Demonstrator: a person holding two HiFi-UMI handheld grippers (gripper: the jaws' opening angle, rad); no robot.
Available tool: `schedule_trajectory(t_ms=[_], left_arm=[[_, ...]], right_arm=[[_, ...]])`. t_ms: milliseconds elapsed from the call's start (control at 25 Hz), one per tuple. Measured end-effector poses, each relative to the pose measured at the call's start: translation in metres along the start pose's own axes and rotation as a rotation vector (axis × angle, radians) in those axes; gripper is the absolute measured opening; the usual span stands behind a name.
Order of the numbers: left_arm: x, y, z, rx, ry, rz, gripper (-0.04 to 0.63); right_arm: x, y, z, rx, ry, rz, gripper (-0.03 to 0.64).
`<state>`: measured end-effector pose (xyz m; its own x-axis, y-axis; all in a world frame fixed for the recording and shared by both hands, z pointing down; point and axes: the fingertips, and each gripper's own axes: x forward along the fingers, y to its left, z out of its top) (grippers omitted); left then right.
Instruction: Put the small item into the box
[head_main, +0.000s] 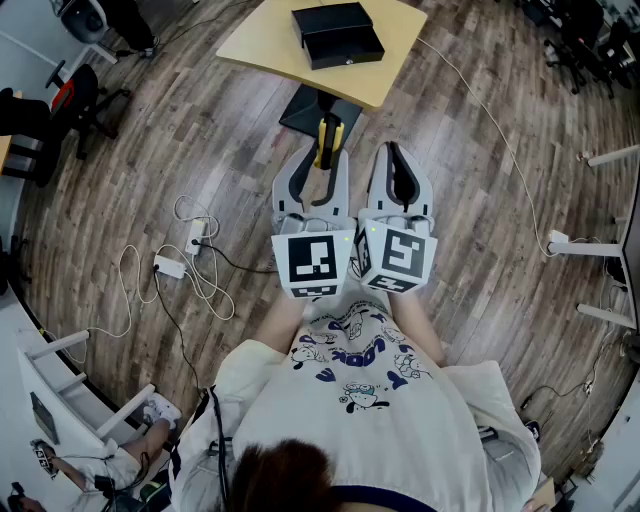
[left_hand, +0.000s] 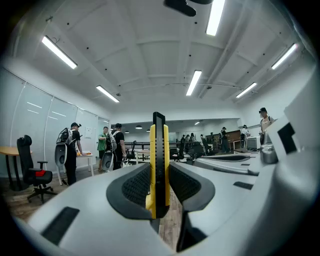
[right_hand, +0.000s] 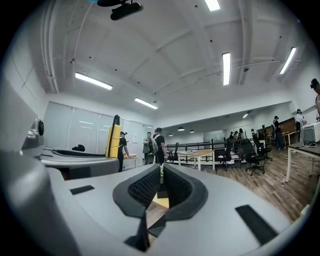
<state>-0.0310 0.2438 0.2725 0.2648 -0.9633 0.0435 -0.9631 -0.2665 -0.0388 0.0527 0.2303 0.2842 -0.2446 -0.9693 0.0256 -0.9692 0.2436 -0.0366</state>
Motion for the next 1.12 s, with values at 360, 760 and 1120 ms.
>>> schedule_trajectory(t_ms=[360, 760, 1120], left_arm=[[0.011, 0.011, 0.0, -0.004, -0.002, 0.0, 0.121], [0.024, 0.032, -0.009, -0.015, 0.004, -0.013, 0.121], [0.035, 0.051, -0.02, -0.025, 0.031, -0.022, 0.121]], right_arm=[[0.012, 0.003, -0.003, -0.009, 0.005, 0.001, 0.038], [0.029, 0.009, -0.006, -0.003, -0.015, -0.033, 0.038], [0.046, 0.016, -0.018, 0.02, 0.018, -0.05, 0.039]])
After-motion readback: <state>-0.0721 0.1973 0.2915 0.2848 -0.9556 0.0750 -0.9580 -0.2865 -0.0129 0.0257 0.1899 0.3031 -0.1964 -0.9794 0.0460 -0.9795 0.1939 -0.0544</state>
